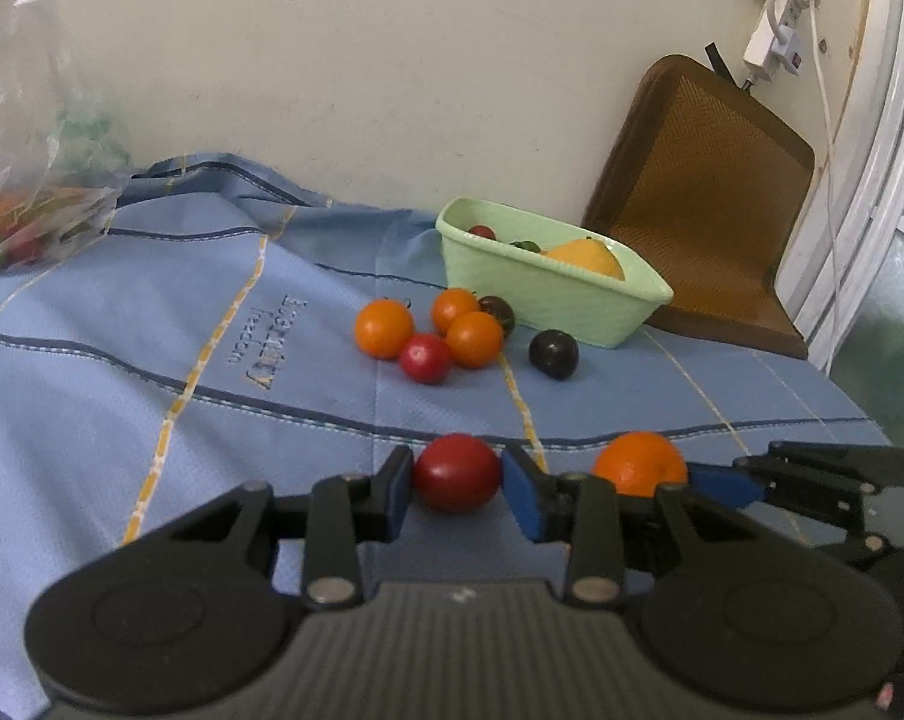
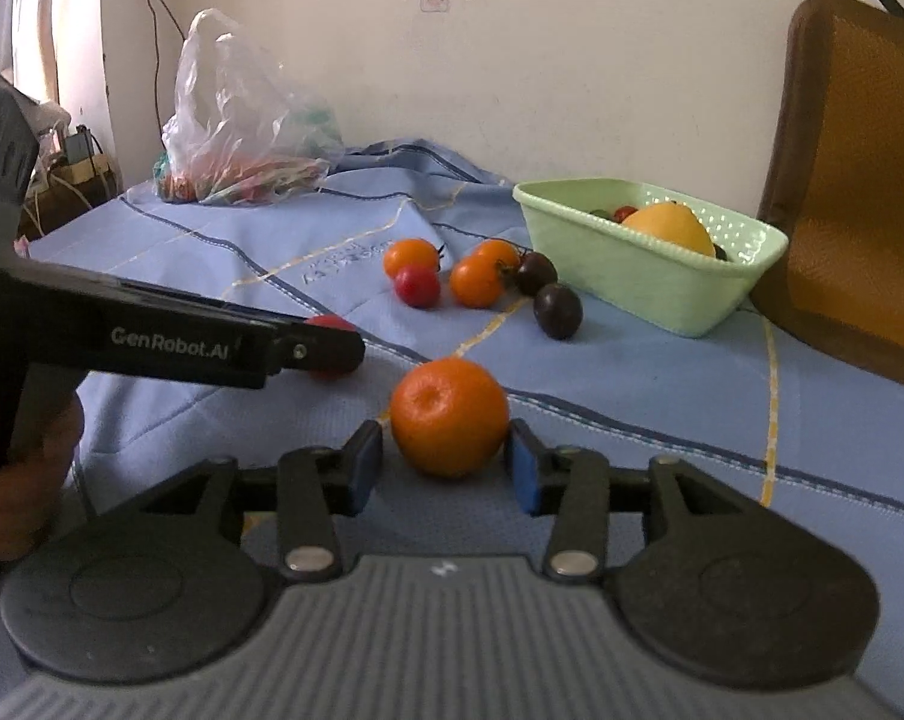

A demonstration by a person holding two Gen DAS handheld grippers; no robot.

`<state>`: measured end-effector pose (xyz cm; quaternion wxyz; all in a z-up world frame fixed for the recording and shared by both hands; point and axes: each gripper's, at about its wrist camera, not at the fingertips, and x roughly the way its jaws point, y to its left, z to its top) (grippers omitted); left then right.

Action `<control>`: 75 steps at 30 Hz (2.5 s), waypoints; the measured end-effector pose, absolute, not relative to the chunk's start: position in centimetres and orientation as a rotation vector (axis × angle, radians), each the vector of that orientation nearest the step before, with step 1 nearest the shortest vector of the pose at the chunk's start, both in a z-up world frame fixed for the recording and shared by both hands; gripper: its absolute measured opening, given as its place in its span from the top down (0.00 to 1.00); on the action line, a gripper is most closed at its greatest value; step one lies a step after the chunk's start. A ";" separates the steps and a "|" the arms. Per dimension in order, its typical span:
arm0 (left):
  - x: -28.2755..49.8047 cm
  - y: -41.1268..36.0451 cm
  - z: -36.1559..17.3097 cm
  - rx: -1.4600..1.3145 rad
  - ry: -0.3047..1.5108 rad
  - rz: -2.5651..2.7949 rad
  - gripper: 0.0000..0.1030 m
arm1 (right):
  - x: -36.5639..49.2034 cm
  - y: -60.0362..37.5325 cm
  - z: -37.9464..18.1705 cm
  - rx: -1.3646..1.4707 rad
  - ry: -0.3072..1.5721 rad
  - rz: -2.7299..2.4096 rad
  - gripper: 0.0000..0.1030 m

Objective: Organize fruits

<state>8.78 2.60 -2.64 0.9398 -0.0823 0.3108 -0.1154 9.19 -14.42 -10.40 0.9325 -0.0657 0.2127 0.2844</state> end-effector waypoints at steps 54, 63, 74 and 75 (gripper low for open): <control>8.8 2.4 -2.8 -0.165 0.631 -0.240 0.53 | 9.1 -14.5 -10.5 -0.127 0.439 0.594 0.47; 8.8 2.5 -2.8 -0.171 0.631 -0.244 0.52 | 9.1 -14.5 -10.5 -0.127 0.439 0.595 0.47; 8.8 2.6 -2.8 -0.182 0.631 -0.252 0.49 | 9.1 -14.6 -10.6 -0.126 0.439 0.596 0.47; 8.8 2.6 -2.8 -0.183 0.630 -0.252 0.49 | 9.2 -14.6 -10.6 -0.126 0.439 0.596 0.47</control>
